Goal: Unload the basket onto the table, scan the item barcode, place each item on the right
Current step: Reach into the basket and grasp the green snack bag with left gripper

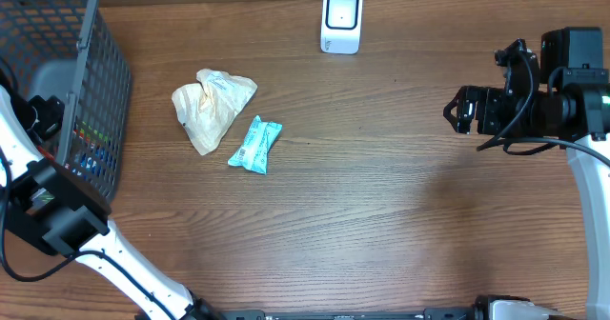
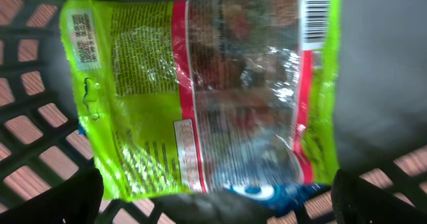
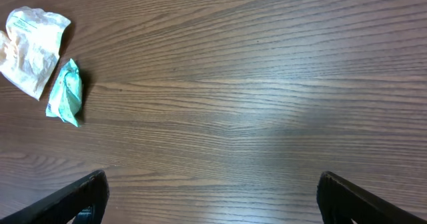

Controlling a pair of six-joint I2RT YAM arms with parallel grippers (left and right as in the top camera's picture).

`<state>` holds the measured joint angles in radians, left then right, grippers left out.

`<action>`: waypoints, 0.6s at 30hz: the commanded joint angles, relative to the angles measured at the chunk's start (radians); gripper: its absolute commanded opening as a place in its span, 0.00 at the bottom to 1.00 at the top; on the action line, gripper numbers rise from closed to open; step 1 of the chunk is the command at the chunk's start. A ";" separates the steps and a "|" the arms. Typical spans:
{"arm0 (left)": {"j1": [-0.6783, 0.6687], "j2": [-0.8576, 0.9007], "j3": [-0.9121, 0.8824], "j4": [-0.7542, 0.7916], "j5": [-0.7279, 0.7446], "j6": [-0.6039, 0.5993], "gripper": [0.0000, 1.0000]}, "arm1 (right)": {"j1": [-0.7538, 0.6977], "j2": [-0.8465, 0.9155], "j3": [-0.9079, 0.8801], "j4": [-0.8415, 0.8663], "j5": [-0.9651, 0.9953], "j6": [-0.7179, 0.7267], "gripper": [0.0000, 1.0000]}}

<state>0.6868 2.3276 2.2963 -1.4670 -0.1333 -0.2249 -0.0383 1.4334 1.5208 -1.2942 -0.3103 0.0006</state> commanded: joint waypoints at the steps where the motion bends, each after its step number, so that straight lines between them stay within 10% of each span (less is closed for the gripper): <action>1: 0.002 0.045 -0.004 0.009 -0.032 -0.050 1.00 | 0.006 -0.006 0.021 0.005 -0.006 -0.001 1.00; 18: -0.026 0.167 -0.019 0.163 -0.076 -0.113 0.98 | 0.006 -0.006 0.021 -0.010 -0.006 0.008 1.00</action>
<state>0.6800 2.4596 2.2963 -1.3357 -0.1772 -0.3099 -0.0383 1.4334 1.5208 -1.3025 -0.3107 0.0006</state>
